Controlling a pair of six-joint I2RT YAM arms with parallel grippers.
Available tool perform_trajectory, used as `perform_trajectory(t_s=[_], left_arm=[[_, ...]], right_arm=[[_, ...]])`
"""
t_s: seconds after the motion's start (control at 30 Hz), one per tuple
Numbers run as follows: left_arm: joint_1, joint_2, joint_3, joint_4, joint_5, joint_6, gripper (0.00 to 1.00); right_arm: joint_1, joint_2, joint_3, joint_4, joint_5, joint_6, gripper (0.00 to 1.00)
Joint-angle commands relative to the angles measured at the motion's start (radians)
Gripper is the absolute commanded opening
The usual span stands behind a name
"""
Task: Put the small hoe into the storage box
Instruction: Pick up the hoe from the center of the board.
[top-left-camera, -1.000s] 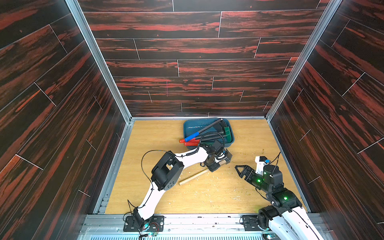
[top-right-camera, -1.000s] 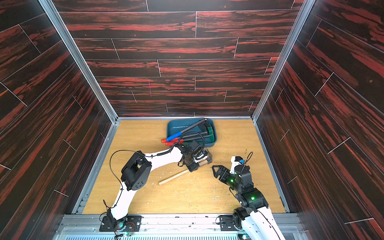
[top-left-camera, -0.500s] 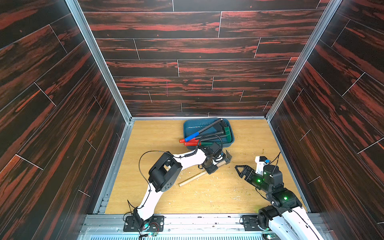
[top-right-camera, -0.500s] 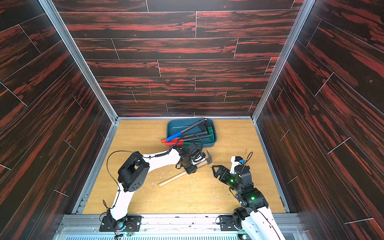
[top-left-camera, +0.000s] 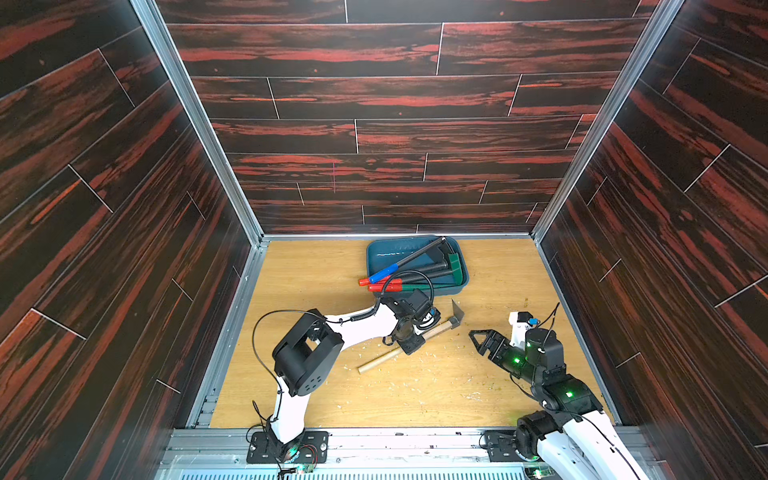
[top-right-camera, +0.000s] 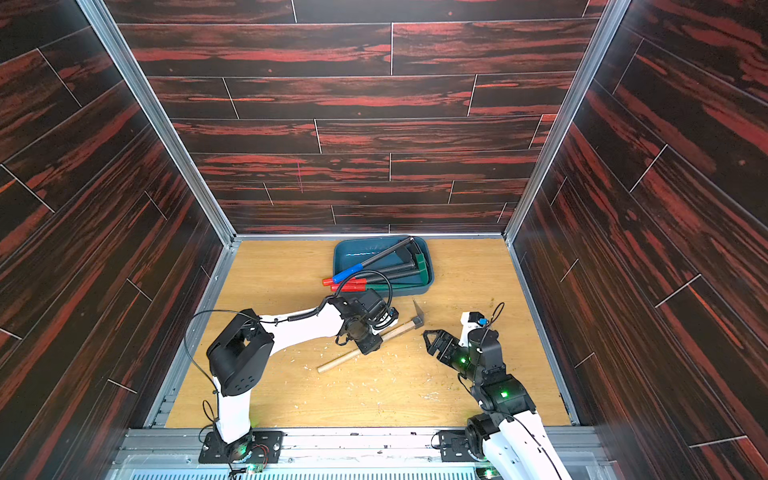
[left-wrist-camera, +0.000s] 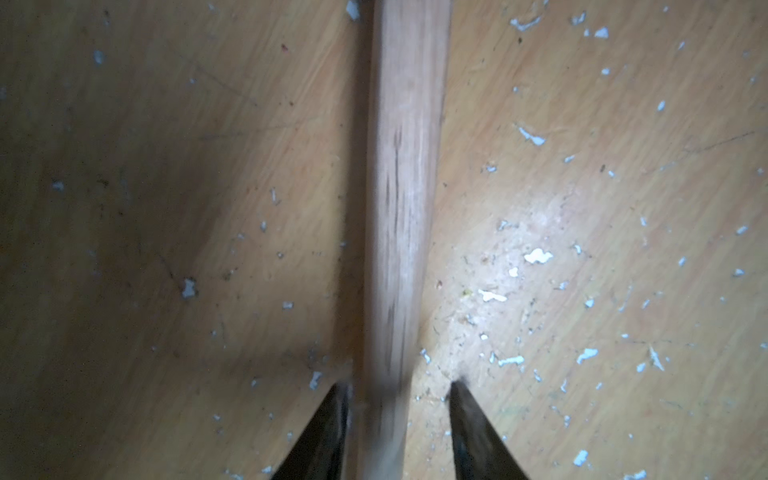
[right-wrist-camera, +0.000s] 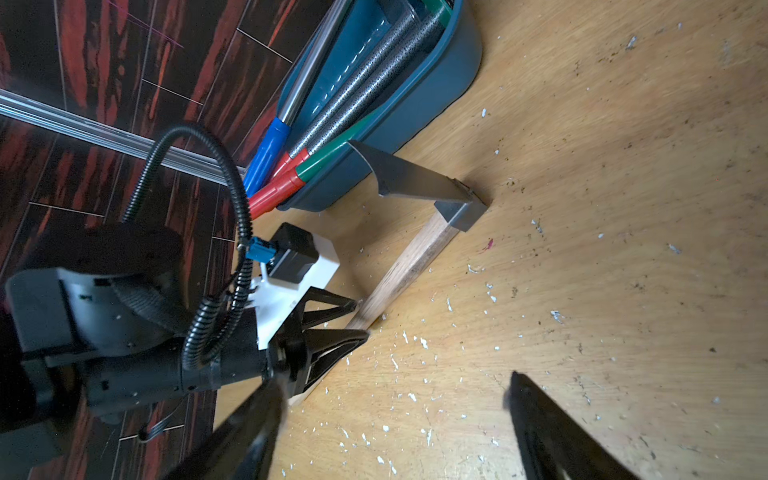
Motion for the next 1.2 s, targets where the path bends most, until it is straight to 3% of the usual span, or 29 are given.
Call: perform_trajectory(t_s=[0.0, 0.63, 1.07, 1.17], left_arm=[[0.005, -0.057, -0.040, 0.023, -0.014, -0.019, 0.44], [0.010, 0.003, -0.043, 0.033, -0.001, -0.026, 0.39], [0.011, 0.024, -0.028, 0.011, -0.004, -0.020, 0.24], [0.010, 0.028, -0.020, 0.005, -0.011, -0.017, 0.17]], right_arm=[[-0.003, 0.005, -0.002, 0.010, -0.009, -0.004, 0.87], [-0.004, 0.023, -0.002, 0.019, -0.015, -0.002, 0.87], [-0.003, 0.018, -0.006, 0.019, -0.015, 0.002, 0.87], [-0.003, 0.017, -0.007, 0.018, -0.014, 0.002, 0.87]])
